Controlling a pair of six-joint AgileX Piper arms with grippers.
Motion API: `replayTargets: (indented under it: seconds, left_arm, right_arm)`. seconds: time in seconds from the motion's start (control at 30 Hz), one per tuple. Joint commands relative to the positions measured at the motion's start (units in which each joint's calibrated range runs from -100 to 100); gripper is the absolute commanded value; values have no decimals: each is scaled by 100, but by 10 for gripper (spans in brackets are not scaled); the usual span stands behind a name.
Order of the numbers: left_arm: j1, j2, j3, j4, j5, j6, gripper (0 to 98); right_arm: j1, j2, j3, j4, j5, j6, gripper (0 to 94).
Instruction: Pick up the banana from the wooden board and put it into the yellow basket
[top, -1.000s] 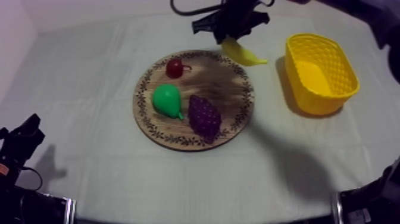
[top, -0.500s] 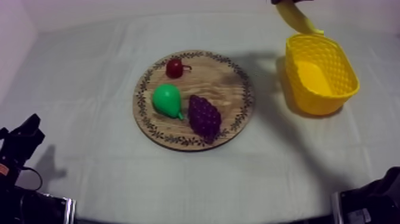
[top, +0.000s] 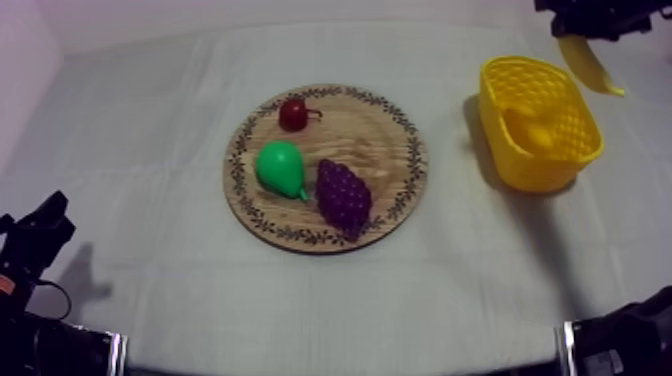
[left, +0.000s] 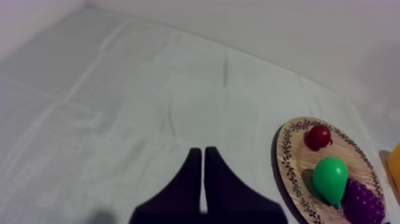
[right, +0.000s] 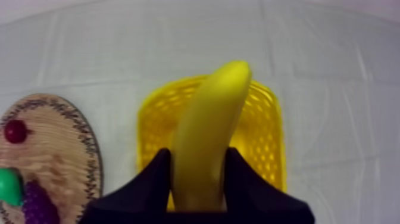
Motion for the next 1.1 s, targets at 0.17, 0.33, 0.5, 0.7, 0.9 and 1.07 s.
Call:
replayTargets:
  seconds: [0.17, 0.33, 0.5, 0.7, 0.9, 1.07]
  left_arm:
    - [-1, -3, 3, -1, -2, -1, 1]
    - [-1, -3, 3, -1, -2, -1, 1]
    - [-1, -3, 3, -1, -2, -1, 1]
    - [-1, -3, 3, -1, -2, -1, 1]
    - [-1, -3, 3, -1, -2, -1, 1]
    - [-1, -3, 3, -1, -2, -1, 1]
  right_arm:
    - [386, 502, 334, 139, -385, -66, 215]
    - [346, 1050, 299, 276, -541, -224, 216]
    - [221, 1519, 248, 423, -612, -416, 217]
    - [134, 1883, 267, 516, -699, -557, 217]
    - [89, 2112, 371, 595, -807, -667, 217]
    - [64, 2274, 434, 673, -868, -757, 217]
